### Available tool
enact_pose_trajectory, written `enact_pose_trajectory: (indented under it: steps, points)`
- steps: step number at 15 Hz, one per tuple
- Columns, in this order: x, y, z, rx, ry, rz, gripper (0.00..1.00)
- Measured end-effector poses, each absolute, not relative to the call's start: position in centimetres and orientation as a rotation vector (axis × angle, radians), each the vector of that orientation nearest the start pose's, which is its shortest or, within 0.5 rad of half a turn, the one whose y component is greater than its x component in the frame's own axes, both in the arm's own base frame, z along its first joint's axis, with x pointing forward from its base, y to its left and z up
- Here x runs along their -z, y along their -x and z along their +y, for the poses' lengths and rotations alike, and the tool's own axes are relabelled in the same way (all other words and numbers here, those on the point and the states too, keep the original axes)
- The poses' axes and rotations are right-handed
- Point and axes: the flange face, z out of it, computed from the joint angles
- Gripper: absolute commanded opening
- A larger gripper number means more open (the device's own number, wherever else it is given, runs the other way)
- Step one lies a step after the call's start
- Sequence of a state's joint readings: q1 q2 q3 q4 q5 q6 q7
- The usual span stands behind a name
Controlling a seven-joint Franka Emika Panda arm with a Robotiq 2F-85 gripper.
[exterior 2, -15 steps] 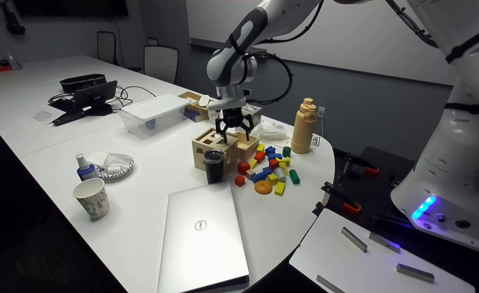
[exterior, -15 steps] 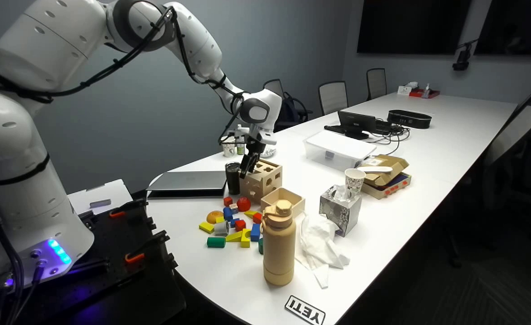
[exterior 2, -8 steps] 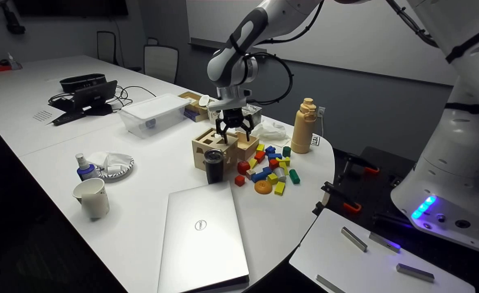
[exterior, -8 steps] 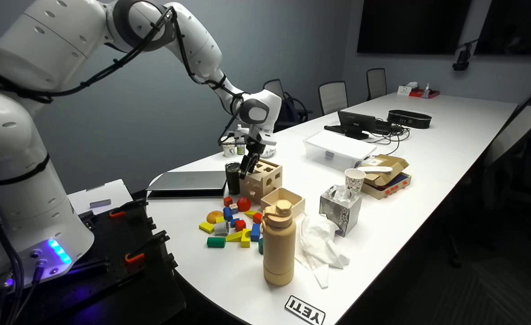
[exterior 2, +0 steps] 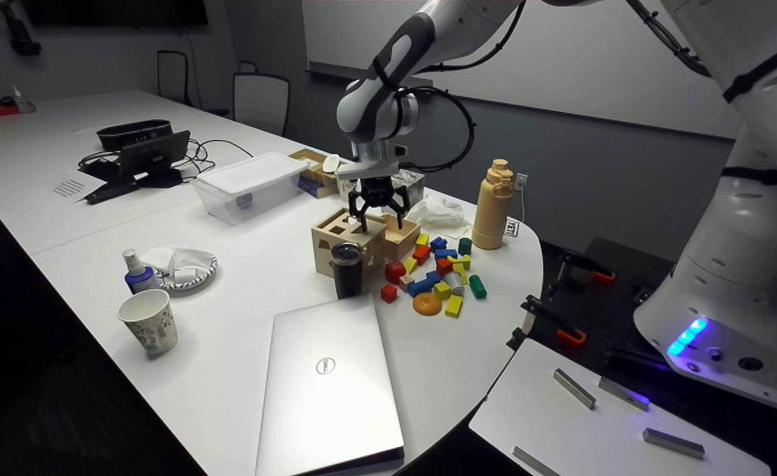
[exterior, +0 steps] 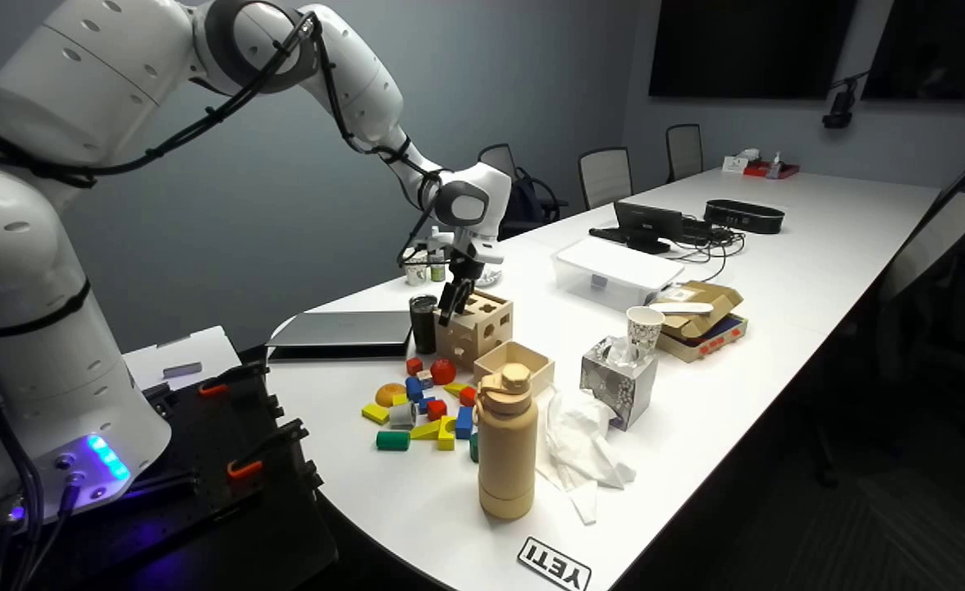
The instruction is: Slightly remove the top cover of the wooden box with shapes
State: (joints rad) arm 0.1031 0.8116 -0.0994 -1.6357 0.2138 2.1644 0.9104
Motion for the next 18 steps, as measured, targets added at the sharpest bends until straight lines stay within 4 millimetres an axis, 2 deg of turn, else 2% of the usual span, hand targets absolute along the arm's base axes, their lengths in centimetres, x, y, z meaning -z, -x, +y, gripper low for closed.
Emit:
enact_pose_trajectory:
  steps: [18]
  points:
    - [-11.6, -65.14, 1.51, -0.43, 2.744, 1.557, 1.0]
